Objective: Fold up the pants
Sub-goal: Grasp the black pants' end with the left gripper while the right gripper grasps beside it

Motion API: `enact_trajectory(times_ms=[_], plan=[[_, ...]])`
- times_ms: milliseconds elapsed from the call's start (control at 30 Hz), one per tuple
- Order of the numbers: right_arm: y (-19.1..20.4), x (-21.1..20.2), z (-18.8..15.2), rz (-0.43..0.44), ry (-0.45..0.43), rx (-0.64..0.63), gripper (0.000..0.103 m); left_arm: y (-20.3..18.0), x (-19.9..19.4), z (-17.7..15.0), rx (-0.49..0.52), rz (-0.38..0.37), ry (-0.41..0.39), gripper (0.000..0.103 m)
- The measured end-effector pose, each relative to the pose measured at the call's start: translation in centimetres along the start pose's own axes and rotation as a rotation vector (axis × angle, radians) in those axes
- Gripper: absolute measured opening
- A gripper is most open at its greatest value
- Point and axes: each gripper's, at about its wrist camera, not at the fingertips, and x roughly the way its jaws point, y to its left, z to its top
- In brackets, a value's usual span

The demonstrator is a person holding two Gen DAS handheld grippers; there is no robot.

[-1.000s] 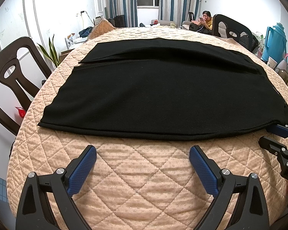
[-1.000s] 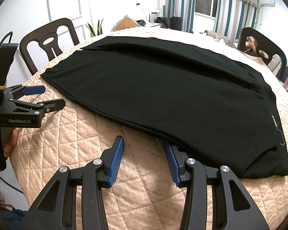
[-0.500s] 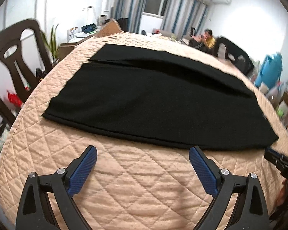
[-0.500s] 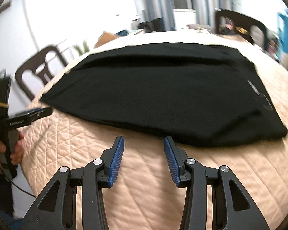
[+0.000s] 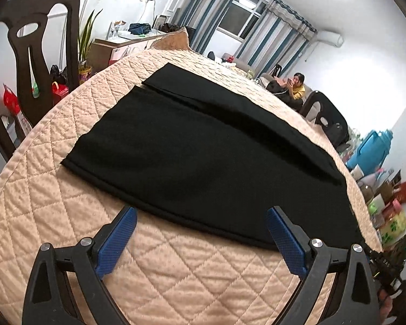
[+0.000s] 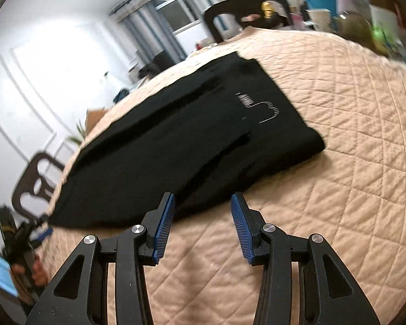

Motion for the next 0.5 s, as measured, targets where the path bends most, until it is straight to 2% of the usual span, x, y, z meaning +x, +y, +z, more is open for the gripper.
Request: enact_trajectory(times_ms=[167, 300, 467, 500], plan=[[-2.0, -0.7, 1.0, -0.023, -0.044, 0.091, 0.044, 0.3, 0.4, 0.7, -0.022, 0.016, -0.013, 0.09], [-3.0, -0.4, 1.9, -0.029, -0.067, 0.144, 0.044, 0.4, 0.8, 1.0, -0.024, 0.05, -0.021, 0.078], [-3.0, 0.2, 2.5, -0.04, -0.072, 0.173, 0.044, 0.7, 1.2, 1.6, -0.027, 0.09, -0.021, 0.056], [-2.9, 0.2, 2.6, -0.043, -0.07, 0.173, 0.044, 0.9, 1.3, 1.8, -0.029, 0.102, -0.021, 0.046]])
